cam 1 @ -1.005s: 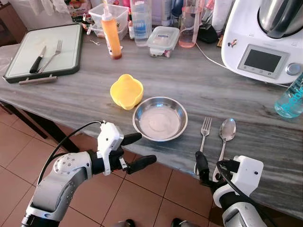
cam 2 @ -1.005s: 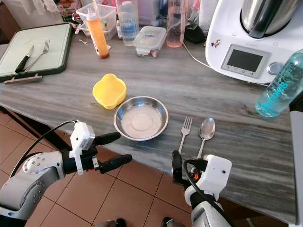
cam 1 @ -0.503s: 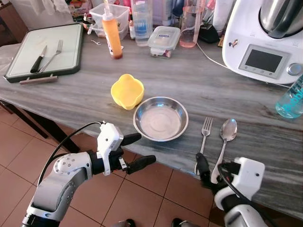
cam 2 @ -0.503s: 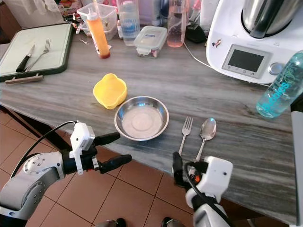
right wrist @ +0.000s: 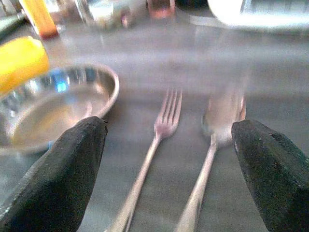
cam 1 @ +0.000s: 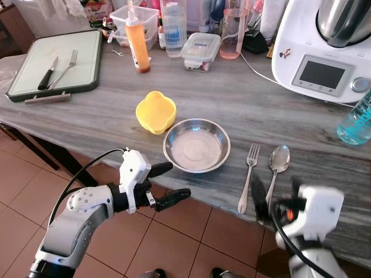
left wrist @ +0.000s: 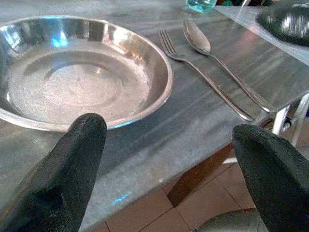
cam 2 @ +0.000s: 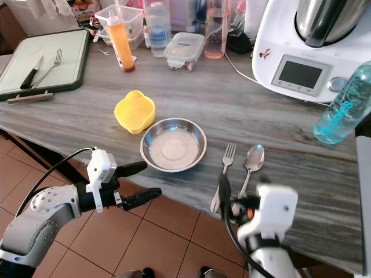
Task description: Setting the table
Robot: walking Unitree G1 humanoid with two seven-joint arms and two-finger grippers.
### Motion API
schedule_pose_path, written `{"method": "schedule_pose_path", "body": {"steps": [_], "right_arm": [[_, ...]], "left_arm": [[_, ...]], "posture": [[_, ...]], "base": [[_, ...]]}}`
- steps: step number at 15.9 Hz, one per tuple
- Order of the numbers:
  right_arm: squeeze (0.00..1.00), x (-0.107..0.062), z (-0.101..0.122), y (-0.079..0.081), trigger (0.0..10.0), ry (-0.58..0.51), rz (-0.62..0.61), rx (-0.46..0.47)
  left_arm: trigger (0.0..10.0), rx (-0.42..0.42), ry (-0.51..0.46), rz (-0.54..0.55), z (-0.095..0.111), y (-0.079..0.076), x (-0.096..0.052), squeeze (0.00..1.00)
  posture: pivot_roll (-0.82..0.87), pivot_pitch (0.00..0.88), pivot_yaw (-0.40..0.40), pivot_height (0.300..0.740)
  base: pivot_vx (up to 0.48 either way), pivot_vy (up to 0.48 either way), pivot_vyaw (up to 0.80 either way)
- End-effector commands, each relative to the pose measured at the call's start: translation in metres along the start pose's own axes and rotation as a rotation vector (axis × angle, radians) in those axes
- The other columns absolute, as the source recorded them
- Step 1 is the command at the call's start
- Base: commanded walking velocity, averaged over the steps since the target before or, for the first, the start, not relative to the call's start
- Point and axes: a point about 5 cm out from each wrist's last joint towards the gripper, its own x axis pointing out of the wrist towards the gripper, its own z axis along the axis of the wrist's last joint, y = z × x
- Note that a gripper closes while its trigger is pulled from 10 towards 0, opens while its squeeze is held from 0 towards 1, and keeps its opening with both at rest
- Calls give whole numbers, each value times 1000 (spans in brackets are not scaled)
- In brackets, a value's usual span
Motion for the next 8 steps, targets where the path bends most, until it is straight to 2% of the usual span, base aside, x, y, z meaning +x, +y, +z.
{"method": "schedule_pose_path", "body": {"steps": [1,4,5,6,8], "right_arm": [[235,2,8,3,10000,-50,-3,-30],[231,16,20,4,10000,-130,-40,-64],[169,19,22,3,10000,-142,-59,-77],[0,22,21,0,10000,-144,-81,-90],[0,24,18,-3,10000,-138,-111,-120]], "left_arm": [[10000,16,2,-2,1,1,1,0],[10000,21,-24,26,-2,6,0,0],[10000,30,-53,49,2,8,1,0],[10000,38,-92,85,9,11,5,0],[10000,58,-154,146,19,15,10,0]], "posture": [[40,141,56,740],[50,126,45,740],[51,123,41,740],[55,116,29,740],[59,113,22,740]], "base": [[0,0,0],[0,0,0],[0,0,0],[0,0,0],[0,0,0]]}}
